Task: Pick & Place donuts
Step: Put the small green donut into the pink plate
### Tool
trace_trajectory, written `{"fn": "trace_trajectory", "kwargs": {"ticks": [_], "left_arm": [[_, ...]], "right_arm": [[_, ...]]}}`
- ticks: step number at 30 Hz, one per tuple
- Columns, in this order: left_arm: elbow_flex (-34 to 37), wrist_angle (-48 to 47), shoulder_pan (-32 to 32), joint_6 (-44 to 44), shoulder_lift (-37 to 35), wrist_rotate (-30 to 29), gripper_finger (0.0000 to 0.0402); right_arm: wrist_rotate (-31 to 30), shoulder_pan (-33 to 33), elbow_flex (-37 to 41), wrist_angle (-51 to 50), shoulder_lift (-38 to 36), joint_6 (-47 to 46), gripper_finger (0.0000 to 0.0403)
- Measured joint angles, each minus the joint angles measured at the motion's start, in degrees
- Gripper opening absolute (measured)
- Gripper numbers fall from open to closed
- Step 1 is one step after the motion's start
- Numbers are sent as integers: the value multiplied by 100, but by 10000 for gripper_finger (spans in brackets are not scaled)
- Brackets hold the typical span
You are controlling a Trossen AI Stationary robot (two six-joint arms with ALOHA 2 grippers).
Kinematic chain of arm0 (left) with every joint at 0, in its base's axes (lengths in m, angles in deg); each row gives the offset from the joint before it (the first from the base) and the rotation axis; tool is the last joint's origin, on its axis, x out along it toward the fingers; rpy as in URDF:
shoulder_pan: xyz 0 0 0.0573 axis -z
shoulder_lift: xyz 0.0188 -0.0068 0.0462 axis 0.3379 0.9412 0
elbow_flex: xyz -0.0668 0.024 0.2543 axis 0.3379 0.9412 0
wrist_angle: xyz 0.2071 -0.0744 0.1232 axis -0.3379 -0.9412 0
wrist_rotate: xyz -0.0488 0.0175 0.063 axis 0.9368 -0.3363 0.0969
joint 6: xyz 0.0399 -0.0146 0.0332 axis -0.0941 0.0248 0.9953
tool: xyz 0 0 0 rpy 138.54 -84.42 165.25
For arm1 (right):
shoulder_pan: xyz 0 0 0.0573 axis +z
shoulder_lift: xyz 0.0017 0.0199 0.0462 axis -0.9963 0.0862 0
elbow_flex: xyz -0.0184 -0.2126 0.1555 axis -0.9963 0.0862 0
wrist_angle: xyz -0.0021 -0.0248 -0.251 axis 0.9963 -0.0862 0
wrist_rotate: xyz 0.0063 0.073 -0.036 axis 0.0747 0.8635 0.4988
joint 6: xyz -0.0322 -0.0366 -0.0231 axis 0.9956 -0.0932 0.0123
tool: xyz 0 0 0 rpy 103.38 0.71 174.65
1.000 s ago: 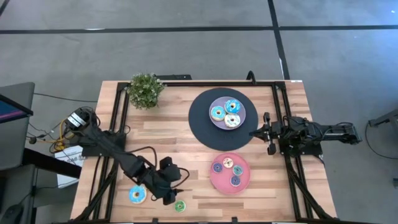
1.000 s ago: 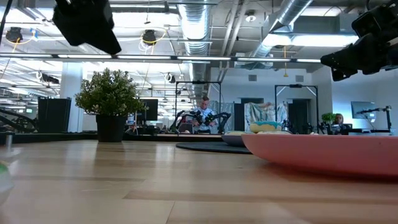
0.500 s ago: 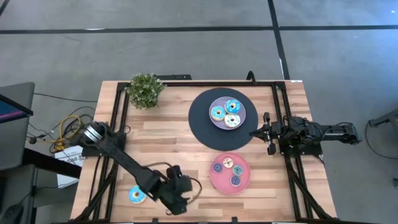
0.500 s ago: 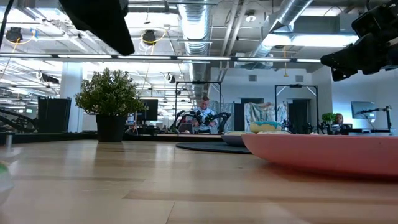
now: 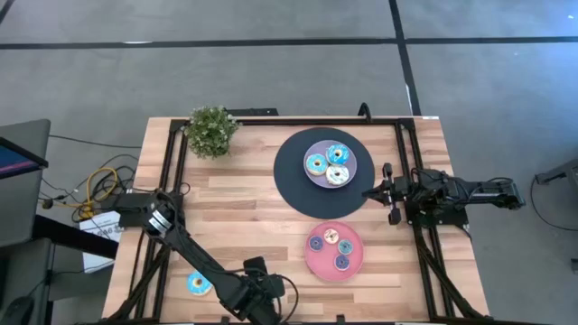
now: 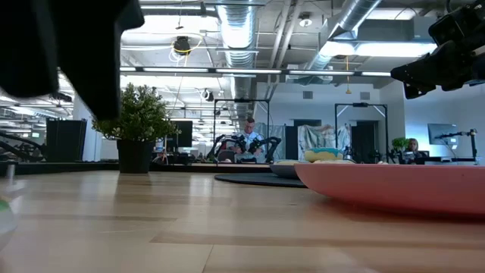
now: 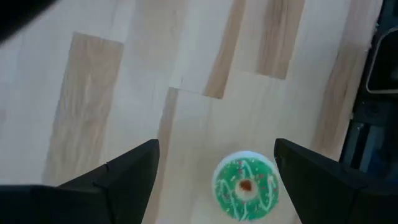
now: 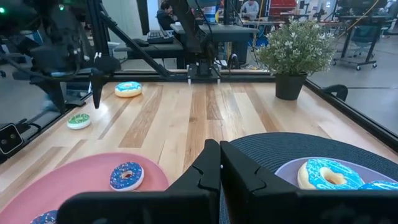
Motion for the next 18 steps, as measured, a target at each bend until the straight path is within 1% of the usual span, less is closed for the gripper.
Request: {"fn": "trace_trajectory", "kwargs": {"ticks": [3,10,14,18], "left_arm": [[-7,53,96,-183,50,-77,313],[7,22,274,-197,176,-9,313],[4,35,295,-242,172,-112,313],[146,196,289,-363,165,9,313]], "right_arm": [[0,0,0,0,0,0,0],[1,0,0,3,0,0,0],[-1,-1,0,1,0,0,0],[1,-2,0,2,0,0,0]]}}
